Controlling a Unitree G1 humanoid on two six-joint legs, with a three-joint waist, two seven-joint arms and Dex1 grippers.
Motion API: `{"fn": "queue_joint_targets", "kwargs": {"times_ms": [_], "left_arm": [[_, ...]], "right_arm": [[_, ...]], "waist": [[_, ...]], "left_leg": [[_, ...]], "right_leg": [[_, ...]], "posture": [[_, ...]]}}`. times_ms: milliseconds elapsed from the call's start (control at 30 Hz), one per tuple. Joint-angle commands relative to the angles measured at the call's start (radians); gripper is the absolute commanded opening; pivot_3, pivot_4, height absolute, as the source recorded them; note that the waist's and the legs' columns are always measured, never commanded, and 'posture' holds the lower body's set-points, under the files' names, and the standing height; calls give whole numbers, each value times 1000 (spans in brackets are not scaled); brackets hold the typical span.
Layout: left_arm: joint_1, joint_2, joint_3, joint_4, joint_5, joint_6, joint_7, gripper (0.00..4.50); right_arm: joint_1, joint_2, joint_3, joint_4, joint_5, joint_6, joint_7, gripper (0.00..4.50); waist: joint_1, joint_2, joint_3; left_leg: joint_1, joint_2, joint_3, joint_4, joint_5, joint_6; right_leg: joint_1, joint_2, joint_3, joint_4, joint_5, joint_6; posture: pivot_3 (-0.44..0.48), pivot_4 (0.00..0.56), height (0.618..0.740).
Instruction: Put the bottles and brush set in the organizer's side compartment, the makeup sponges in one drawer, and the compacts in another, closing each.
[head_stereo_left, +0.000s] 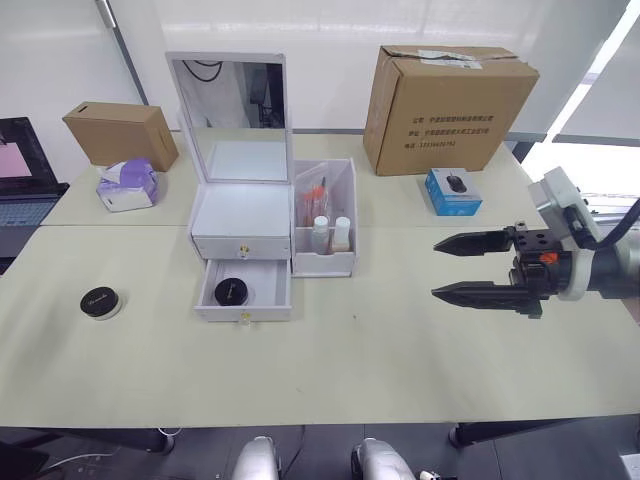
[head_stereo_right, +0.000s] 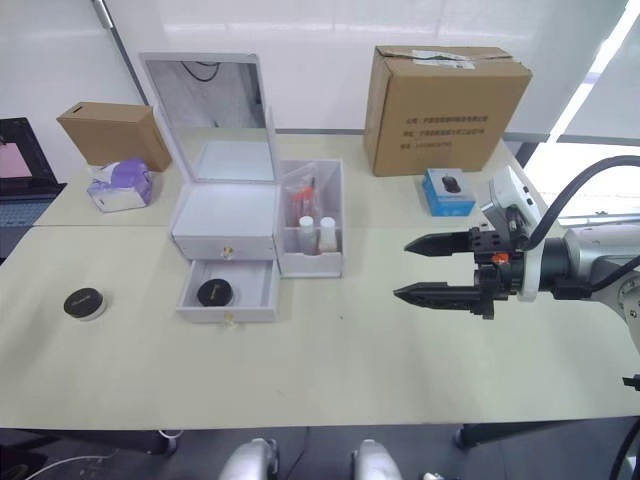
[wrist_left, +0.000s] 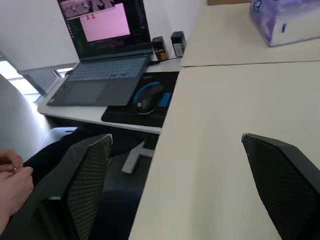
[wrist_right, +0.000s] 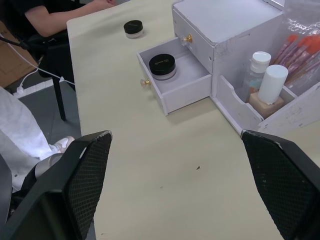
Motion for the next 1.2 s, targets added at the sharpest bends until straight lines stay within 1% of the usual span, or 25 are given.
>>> {"fn": "queue_joint_targets", "kwargs": {"times_ms": [33,133,233,300,400,433,533,567,667,733,867,1067,1200], "left_arm": [[-21,29,19,-4,-8,-22,0,4470],[-20,22,19,-7,-8,-24,-7,4470],[11,1,-4,-18,10,-59,-38,4470],[14,-25,5,-42,-13,-73,-112,4470],[29,-71,27,-109,-80,-25,-302,4470],[40,-80,30,-127,-93,-10,-343,4470],[116,-123,30,-206,-115,4,-404,4470],[143,-140,32,-238,-126,17,-427,4470],[233,-181,28,-344,-149,56,-477,4470],[273,-198,31,-389,-151,71,-472,4470],[292,-221,17,-391,-120,71,-403,4470],[270,-262,0,-410,-112,92,-351,4470],[218,-292,-51,-367,-76,67,-327,4470]], "right_arm": [[-27,-4,-33,-25,20,2,-18,4500],[-40,2,-23,-28,25,6,-33,4500],[-50,15,-11,-36,35,12,-44,4500],[-57,27,-3,-40,39,13,-50,4500],[-67,35,2,-38,41,14,-46,4500],[-69,37,3,-37,41,15,-45,4500],[-72,42,8,-36,44,16,-42,4500],[-73,43,11,-35,44,16,-43,4500],[-76,45,13,-36,45,18,-45,4500],[-77,45,13,-38,48,19,-47,4500],[-76,41,12,-37,48,18,-46,4500],[-76,39,9,-49,62,25,-48,4500],[-87,42,-6,-69,102,45,-63,4500]], "waist": [[2,0,0],[1,0,0],[-1,0,0],[-1,0,0],[4,0,0],[4,0,0],[-2,-2,-1],[-4,-2,-1],[-6,-2,-1],[-8,-2,-1],[-6,-2,-1],[1,-2,-1],[2,-3,-2]], "left_leg": [[0,0,0,0,0,0],[0,0,1,0,0,0],[0,0,1,0,0,0],[0,0,1,0,0,0],[-1,1,2,0,0,0],[-1,1,2,1,0,0],[-1,1,2,1,1,2],[-1,1,2,1,4,7],[0,1,2,1,4,7],[1,2,2,1,4,7],[1,2,2,1,4,7],[1,2,4,2,4,7],[1,2,4,2,4,7]], "right_leg": [[0,0,0,0,0,0],[0,0,0,0,0,0],[0,0,0,0,0,0],[0,0,0,1,0,-1],[0,0,0,2,0,-1],[0,0,0,2,1,-1],[1,0,0,3,1,-1],[2,0,1,5,0,-1],[1,0,1,10,0,2],[1,1,1,11,0,1],[0,2,1,12,-1,1],[0,0,1,10,-4,-3],[1,0,1,11,-3,-1]], "posture": [[0,150,740],[0,150,740],[0,150,740],[0,150,740],[0,150,740],[0,150,740],[0,150,740],[0,150,740],[0,150,740],[0,150,740],[0,150,740],[0,150,740],[0,150,740]]}}
